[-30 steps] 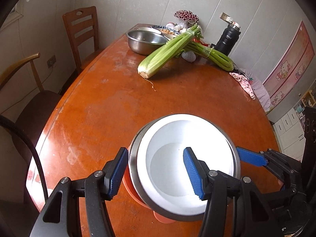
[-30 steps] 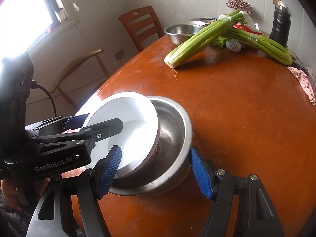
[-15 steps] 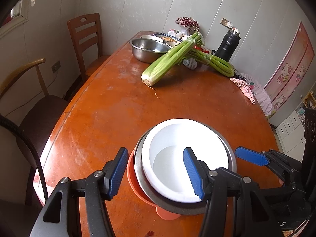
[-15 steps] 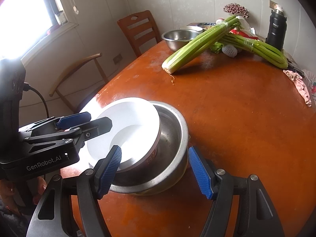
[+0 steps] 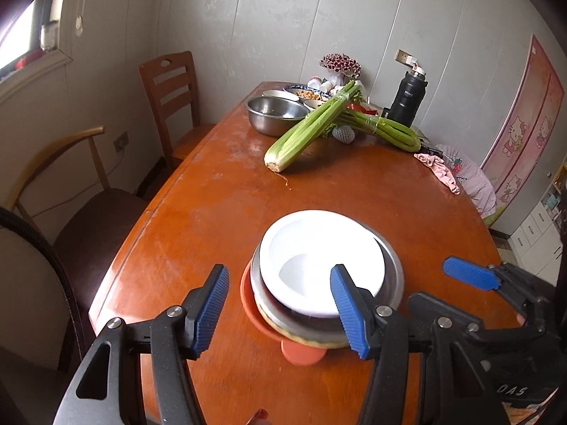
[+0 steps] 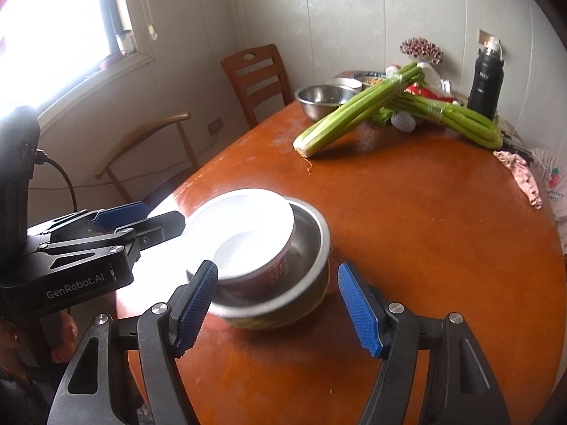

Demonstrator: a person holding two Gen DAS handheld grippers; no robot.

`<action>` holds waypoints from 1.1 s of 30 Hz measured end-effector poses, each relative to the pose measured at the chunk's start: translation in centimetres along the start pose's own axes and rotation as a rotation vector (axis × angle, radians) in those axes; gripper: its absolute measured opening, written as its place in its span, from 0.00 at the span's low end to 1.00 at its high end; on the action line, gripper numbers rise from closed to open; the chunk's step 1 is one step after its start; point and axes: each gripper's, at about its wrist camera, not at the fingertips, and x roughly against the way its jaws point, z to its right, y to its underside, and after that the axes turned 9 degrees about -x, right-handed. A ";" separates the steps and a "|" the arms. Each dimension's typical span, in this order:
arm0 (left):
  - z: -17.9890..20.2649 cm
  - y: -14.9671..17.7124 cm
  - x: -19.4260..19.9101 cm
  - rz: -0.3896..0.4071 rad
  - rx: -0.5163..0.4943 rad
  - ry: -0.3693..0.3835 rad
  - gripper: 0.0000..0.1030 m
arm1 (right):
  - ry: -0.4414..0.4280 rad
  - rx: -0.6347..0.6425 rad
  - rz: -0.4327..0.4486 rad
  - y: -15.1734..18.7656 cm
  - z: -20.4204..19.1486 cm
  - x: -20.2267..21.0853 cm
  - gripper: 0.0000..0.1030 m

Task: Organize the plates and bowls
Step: 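Withdraw the left gripper from the stacked dishes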

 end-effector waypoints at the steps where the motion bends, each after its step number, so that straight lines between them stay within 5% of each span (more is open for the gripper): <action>1: 0.2 0.6 0.4 -0.002 0.002 -0.009 0.58 | 0.001 0.005 0.004 0.4 0.0 0.5 0.71; 14: 3.9 7.4 1.9 -0.031 -0.010 -0.015 0.58 | 0.034 0.008 -0.001 7.2 1.8 3.0 0.71; 33: 6.9 11.6 3.6 -0.043 -0.012 0.017 0.58 | 0.037 0.001 0.038 12.5 2.0 6.3 0.71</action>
